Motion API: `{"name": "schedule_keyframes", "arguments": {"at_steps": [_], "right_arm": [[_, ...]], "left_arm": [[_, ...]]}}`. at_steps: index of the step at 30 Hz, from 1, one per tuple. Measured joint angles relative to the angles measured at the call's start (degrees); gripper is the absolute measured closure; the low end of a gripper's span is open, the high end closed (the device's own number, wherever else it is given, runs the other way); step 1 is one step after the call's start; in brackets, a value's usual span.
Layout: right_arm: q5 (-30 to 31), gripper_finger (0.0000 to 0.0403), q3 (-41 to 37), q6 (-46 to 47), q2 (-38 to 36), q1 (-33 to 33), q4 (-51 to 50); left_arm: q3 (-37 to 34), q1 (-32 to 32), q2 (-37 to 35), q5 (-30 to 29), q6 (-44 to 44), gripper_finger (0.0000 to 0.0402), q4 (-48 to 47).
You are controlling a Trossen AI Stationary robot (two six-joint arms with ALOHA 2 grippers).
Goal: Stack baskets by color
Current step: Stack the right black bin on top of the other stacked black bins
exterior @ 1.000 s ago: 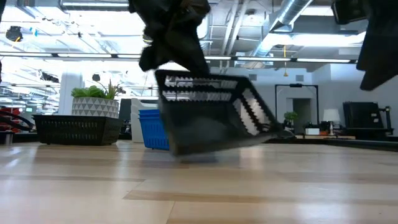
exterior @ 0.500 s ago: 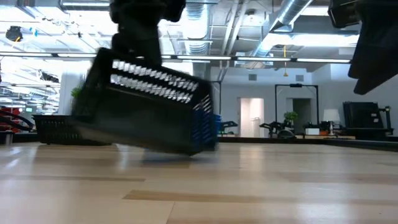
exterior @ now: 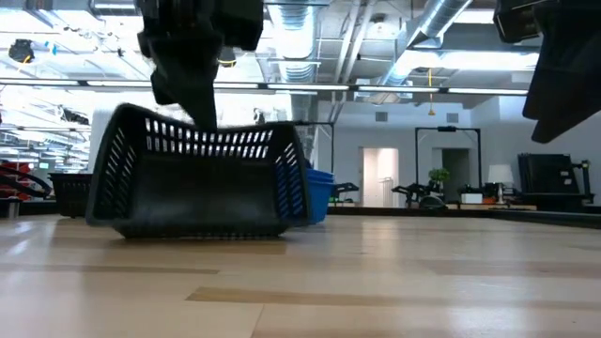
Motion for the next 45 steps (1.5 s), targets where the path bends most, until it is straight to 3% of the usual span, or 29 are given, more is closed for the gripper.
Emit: {"name": "schedule_keyframes", "arguments": {"at_steps": [6,15,22,37,45], "right_arm": [[0.0,0.0164,0.0,0.0,0.0,0.0,0.1],[-0.1,0.0164,0.0,0.0,0.0,0.0,0.2],[-0.1,0.0164,0.0,0.0,0.0,0.0,0.3],[-0.1,0.0164,0.0,0.0,0.0,0.0,0.2],[-0.2,0.0164,0.0,0.0,0.0,0.0,0.3]], "left_arm": [[-1.4,0.1,1.0,-3.7,0.3,0.0382,-2.3],[-1.0,0.2,0.3,-6.7,1.1,0.0298,-3.7],[-2.7,0.0,0.4,-4.5,2.6,0.0255,-1.8],[-6.0,-1.1,1.9,-3.0,1.8,0.0256,1.7],[-5.8,-1.1,3.2,-1.7,2.4,0.0316,1.0]]}}
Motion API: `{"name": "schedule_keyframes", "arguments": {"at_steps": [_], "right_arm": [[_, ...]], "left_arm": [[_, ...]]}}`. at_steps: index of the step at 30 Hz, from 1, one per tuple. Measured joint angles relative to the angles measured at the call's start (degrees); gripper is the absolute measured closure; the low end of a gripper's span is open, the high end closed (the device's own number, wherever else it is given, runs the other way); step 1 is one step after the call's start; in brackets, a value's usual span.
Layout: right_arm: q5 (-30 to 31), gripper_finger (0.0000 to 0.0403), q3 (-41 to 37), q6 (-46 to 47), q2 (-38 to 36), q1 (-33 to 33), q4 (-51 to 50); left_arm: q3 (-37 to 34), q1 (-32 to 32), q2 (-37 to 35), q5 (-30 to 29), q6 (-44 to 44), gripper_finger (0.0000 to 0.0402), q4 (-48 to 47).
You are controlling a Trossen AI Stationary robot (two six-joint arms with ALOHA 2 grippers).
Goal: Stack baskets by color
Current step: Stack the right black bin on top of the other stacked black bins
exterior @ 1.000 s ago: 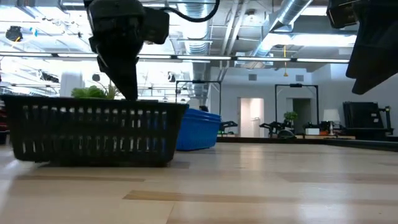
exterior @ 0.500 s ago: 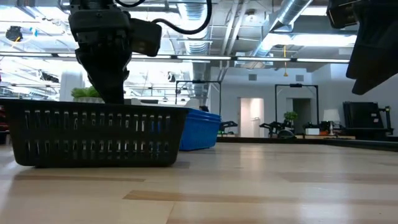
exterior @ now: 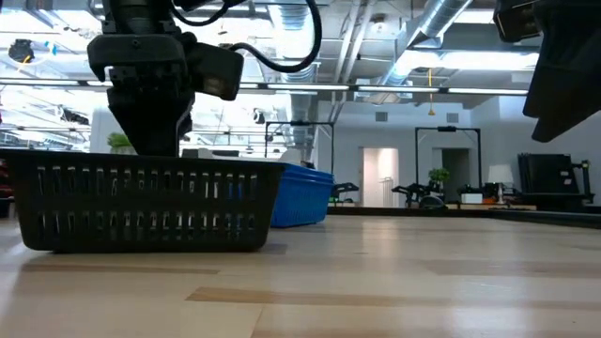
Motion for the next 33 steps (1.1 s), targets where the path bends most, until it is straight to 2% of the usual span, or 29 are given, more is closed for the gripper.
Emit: {"name": "schedule_keyframes", "arguments": {"at_steps": [4,6,9,13,20,26,33], "right_arm": [[0.0,0.0164,0.0,0.0,0.0,0.0,0.0],[0.0,0.0164,0.0,0.0,0.0,0.0,0.0],[0.0,0.0164,0.0,0.0,0.0,0.1,-0.1],[0.0,0.0164,0.0,-0.1,0.0,0.1,-0.3],[0.0,0.0164,0.0,-1.6,0.0,0.1,-0.5],[0.0,0.0164,0.0,-1.6,0.0,0.0,-1.4],[0.0,0.0164,0.0,-1.7,0.0,0.0,-1.8]], "left_arm": [[0.0,0.0,0.0,-0.7,0.2,0.0376,-0.2],[0.0,0.0,0.0,-0.7,0.2,0.0393,-0.2],[0.0,0.0,-0.1,0.4,0.3,0.0398,-0.5],[0.0,-0.4,-2.3,4.7,0.8,0.0400,-4.9],[0.0,-1.2,-11.4,7.3,1.2,0.0401,-20.4],[2.4,1.0,-19.3,3.9,7.0,0.0401,-29.9],[7.4,4.7,-24.1,-5.5,25.6,0.0401,-38.0]]}}
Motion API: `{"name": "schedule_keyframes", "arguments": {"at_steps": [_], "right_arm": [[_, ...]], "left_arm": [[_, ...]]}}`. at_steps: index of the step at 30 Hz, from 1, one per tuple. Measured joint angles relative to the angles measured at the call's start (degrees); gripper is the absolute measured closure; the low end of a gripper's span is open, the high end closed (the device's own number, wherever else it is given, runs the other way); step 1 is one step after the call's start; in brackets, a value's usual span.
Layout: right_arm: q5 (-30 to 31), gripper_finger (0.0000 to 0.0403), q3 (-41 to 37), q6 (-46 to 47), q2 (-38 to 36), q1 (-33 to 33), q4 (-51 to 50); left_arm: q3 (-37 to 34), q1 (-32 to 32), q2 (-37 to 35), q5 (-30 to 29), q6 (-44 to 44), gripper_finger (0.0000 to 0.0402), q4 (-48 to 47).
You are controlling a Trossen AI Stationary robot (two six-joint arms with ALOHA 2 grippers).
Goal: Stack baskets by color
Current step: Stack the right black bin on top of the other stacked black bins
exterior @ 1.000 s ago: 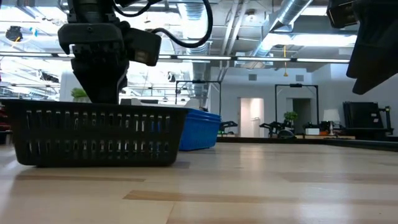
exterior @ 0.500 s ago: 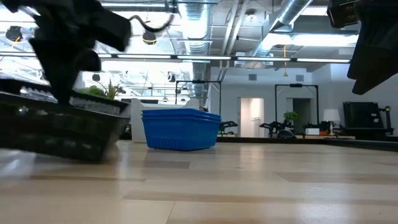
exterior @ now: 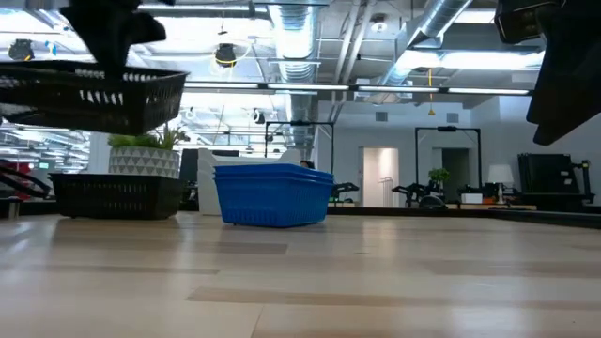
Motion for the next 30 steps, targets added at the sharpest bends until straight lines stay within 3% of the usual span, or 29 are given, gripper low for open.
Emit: {"name": "schedule_keyframes", "arguments": {"at_steps": [6,18,30], "right_arm": [[0.0,0.0164,0.0,0.0,0.0,0.0,0.0],[0.2,0.0164,0.0,-1.3,0.0,0.0,-0.1],[0.2,0.0164,0.0,-1.3,0.0,0.0,-0.1]], "left_arm": [[1.0,6.7,-0.9,-5.5,6.8,0.0401,-2.0],[-1.2,23.6,-1.0,-7.7,19.2,0.0401,-3.8],[-1.2,33.8,-1.3,-4.2,27.9,0.0402,-1.4]]}}
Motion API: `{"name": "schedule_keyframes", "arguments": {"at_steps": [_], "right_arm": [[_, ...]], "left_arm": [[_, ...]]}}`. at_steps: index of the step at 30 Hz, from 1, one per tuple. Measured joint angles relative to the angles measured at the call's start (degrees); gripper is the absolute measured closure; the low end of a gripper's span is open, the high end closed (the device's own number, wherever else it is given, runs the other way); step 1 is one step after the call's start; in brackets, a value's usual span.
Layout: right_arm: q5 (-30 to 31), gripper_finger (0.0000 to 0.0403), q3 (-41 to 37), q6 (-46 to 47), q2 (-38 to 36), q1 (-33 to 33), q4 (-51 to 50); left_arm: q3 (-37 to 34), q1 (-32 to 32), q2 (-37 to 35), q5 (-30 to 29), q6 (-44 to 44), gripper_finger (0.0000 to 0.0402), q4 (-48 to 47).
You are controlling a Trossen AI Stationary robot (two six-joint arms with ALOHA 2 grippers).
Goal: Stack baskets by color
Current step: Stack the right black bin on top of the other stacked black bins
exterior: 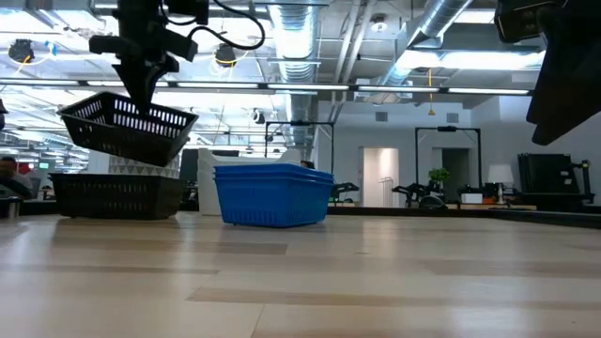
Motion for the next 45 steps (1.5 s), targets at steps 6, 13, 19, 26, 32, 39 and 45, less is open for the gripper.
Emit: {"name": "schedule_keyframes", "arguments": {"at_steps": [6,13,19,26,32,39,45], "right_arm": [[0.0,0.0164,0.0,0.0,0.0,0.0,0.0],[0.0,0.0164,0.0,0.0,0.0,0.0,0.0],[0.0,0.0164,0.0,0.0,0.0,0.0,0.0],[0.0,0.0164,0.0,0.3,0.0,0.0,0.3],[-0.1,0.0164,0.0,0.4,0.0,0.0,0.2],[-0.1,0.0164,0.0,0.4,0.0,-0.1,0.2],[-0.1,0.0164,0.0,0.4,0.0,-0.1,0.2]], "left_arm": [[0.0,1.5,0.0,0.2,2.5,0.0401,0.4],[-1.8,2.5,-0.5,1.2,2.3,0.0401,2.1],[-5.6,2.6,-1.8,-0.2,2.7,0.0401,2.9],[-10.2,4.5,-2.6,1.7,4.1,0.0401,8.4],[-12.3,5.8,-2.6,4.7,4.7,0.0401,8.5],[-12.3,6.4,-2.6,5.3,5.7,0.0394,10.3],[-12.3,6.3,-2.6,6.9,6.3,0.0343,11.0]]}}
